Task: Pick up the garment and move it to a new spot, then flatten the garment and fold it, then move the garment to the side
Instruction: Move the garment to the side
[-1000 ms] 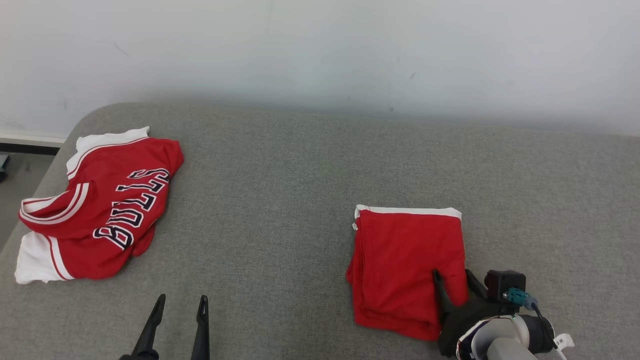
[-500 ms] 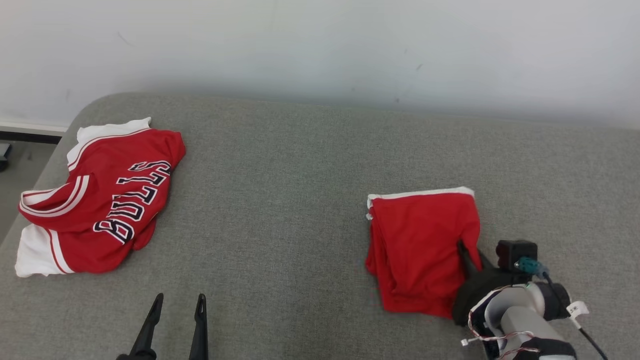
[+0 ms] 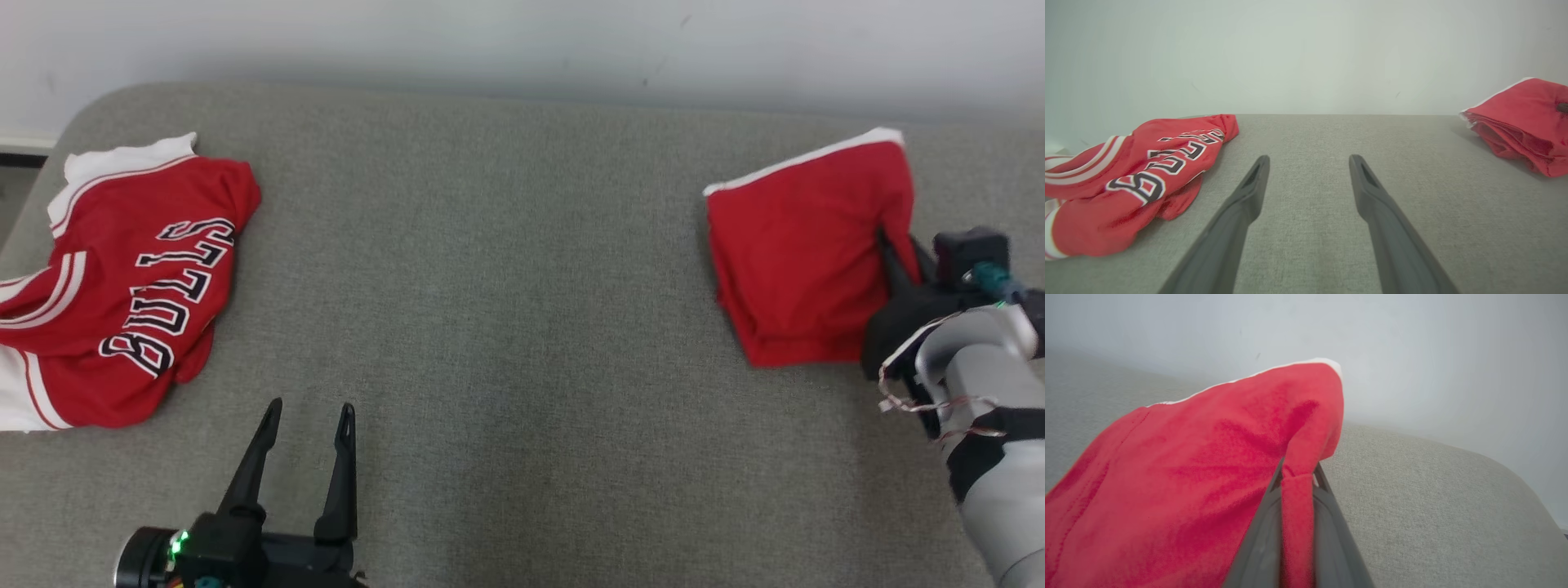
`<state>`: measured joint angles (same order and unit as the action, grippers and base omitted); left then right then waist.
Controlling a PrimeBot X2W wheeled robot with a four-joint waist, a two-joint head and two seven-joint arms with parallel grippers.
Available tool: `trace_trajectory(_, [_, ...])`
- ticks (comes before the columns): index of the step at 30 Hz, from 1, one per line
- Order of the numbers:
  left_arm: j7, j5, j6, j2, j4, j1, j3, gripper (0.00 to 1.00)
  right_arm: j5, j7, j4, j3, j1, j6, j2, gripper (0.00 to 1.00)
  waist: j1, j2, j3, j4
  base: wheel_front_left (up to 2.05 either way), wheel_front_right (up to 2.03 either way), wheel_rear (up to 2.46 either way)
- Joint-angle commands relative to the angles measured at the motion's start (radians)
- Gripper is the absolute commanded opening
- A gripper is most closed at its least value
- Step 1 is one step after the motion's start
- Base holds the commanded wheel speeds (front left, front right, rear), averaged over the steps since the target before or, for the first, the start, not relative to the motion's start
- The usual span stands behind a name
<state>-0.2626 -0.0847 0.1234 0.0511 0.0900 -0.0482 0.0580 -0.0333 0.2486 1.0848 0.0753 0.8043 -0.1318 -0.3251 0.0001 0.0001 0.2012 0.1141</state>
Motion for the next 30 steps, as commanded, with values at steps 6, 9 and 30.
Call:
trace_trajectory(6, [-0.002, -0.001, 0.008, 0.009, -0.05, -0.088, 0.016, 1.0, 0.025, -0.024, 0.002, 0.024, 0.126, 0.002, -0.087, 0.0, -0.0001, -0.0001, 0.17, -0.024, 0.0, 0.0, 0.0])
trace_trajectory(9, [-0.002, -0.005, 0.006, 0.022, -0.076, -0.119, 0.021, 1.0, 0.035, -0.04, 0.001, 0.031, 0.178, 0.002, -0.122, 0.0, -0.0001, -0.0001, 0.221, -0.044, 0.0, 0.0, 0.0])
trace_trajectory(30, [-0.002, -0.028, 0.007, 0.148, -0.308, -0.172, 0.007, 1.0, 0.11, -0.122, -0.111, 0.084, 0.382, 0.002, -0.221, 0.0, -0.0001, -0.0001, 0.393, -0.226, 0.0, 0.0, 0.0])
